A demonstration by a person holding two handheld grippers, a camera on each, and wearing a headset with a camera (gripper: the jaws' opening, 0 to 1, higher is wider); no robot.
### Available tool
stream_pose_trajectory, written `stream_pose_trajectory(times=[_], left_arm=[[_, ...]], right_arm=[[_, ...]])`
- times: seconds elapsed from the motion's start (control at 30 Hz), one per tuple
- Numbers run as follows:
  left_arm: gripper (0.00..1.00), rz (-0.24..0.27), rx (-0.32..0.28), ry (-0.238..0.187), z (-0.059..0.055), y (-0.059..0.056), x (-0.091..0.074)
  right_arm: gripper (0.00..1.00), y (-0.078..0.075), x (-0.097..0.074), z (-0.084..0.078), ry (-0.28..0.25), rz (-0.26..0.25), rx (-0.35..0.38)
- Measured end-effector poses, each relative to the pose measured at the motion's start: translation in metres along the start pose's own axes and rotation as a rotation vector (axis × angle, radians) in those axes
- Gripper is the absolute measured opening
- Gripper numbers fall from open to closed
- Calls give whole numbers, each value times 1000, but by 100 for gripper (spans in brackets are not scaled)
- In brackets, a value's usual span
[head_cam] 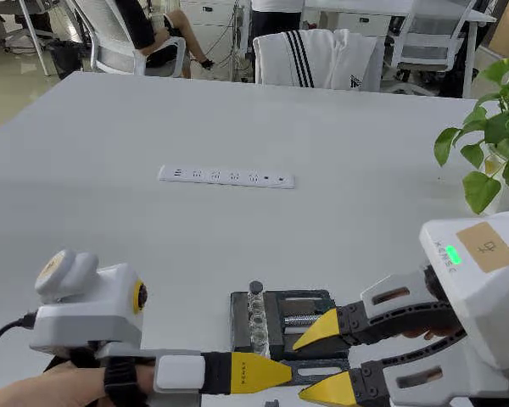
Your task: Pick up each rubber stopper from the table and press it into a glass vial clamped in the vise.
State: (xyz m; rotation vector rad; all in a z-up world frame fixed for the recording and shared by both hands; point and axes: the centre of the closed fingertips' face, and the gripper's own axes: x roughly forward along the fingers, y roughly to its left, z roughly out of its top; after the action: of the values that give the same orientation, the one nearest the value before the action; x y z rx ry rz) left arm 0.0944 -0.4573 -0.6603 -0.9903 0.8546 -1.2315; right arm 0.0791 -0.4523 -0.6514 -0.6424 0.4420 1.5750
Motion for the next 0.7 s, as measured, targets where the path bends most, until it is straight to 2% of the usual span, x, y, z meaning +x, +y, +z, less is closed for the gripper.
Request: stream_pose_trajectory(times=[0.07,0.23,0.7], left_arm=[[9,-21,2,5,-1,-4,0],[9,-26,3,22,-6,-7,1],[9,-52,-8,-3,-5,-9,-2]], right_arm=[[13,0,1,2,-1,4,-7],[11,2,2,4,-5,11,-10],[8,5,2,8,-15,27,-9]])
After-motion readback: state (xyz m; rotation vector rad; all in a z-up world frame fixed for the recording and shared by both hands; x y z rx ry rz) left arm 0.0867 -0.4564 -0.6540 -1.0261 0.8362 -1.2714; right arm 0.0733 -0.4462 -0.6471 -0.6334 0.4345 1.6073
